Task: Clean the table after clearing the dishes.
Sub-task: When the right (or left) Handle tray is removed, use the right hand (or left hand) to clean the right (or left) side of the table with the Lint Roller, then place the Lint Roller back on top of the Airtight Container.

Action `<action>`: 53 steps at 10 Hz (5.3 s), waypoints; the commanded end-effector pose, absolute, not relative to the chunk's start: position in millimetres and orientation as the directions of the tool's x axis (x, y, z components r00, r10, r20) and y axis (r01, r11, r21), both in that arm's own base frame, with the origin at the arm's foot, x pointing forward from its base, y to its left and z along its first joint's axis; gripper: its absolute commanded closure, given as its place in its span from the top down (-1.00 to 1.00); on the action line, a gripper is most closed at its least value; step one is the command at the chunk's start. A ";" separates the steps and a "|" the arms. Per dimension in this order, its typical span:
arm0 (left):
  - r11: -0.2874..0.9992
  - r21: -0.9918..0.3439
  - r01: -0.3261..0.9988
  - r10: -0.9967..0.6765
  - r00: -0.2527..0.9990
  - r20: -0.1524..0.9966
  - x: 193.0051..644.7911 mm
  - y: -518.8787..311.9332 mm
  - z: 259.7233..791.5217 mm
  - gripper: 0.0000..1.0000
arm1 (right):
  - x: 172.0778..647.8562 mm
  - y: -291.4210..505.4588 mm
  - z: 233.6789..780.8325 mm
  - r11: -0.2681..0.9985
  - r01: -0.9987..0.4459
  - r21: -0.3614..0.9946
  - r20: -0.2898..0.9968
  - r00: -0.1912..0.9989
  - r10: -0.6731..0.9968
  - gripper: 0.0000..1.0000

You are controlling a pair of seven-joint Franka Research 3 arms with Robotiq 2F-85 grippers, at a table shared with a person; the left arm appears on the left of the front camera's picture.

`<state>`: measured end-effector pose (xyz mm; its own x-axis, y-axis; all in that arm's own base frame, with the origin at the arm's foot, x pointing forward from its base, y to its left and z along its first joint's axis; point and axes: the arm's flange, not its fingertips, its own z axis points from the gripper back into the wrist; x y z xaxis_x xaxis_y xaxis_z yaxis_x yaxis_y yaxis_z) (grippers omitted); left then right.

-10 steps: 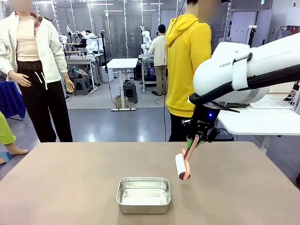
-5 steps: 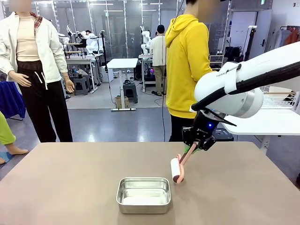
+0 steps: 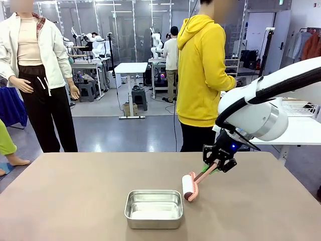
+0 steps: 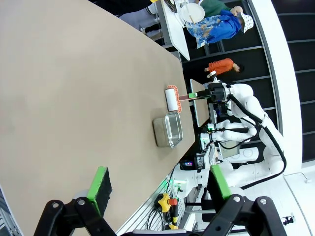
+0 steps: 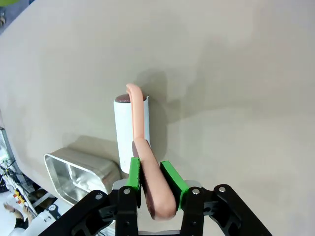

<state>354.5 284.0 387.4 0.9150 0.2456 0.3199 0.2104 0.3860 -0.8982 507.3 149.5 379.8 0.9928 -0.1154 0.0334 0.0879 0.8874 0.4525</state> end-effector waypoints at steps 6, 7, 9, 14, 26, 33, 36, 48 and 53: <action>0.384 -0.902 0.197 0.253 0.917 0.309 351.6 284.0 392.5 1.00 | 486.9 31.9 359.7 0.949 0.140 0.284 0.062 0.985 -0.164 -0.52; 0.384 -0.902 0.197 0.253 0.917 0.309 351.6 284.0 392.5 1.00 | 482.4 18.0 356.8 0.959 0.139 0.247 0.054 0.986 -0.157 -0.52; 0.384 -0.902 0.197 0.253 0.917 0.309 351.6 284.0 392.5 1.00 | 475.4 -20.0 359.6 0.964 0.165 0.210 0.065 0.981 -0.182 -0.52; 0.384 -0.902 0.197 0.253 0.917 0.309 351.6 284.0 392.5 1.00 | 467.2 -87.6 402.4 0.971 0.207 0.123 0.101 0.970 -0.220 -0.52; 0.384 -0.902 0.197 0.253 0.917 0.309 351.6 284.0 392.5 1.00 | 392.8 -46.7 514.9 0.996 0.094 0.004 0.273 0.958 -0.091 -0.52; 0.384 -0.902 0.197 0.253 0.917 0.309 351.6 284.0 392.5 1.00 | 392.8 -46.7 514.9 0.996 0.094 0.004 0.273 0.958 -0.091 -0.52; 0.384 -0.902 0.197 0.253 0.917 0.309 351.6 284.0 392.5 1.00 | 392.8 -46.7 514.9 0.996 0.094 0.004 0.273 0.958 -0.091 -0.52; 0.384 -0.902 0.197 0.253 0.917 0.309 351.6 284.0 392.5 1.00 | 348.9 323.8 603.6 0.051 -0.996 -0.078 0.252 0.030 0.967 -0.52; 0.384 -0.902 0.197 0.253 0.917 0.309 351.6 284.0 392.5 1.00 | 367.5 400.1 515.0 -0.027 -0.993 -0.111 0.160 -0.045 0.986 -0.52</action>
<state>354.3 284.2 387.6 0.9148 0.2461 0.3202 0.2104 0.3863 -0.8981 355.9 401.4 522.1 -0.0465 0.9860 0.1599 -0.9974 -0.0369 -0.0620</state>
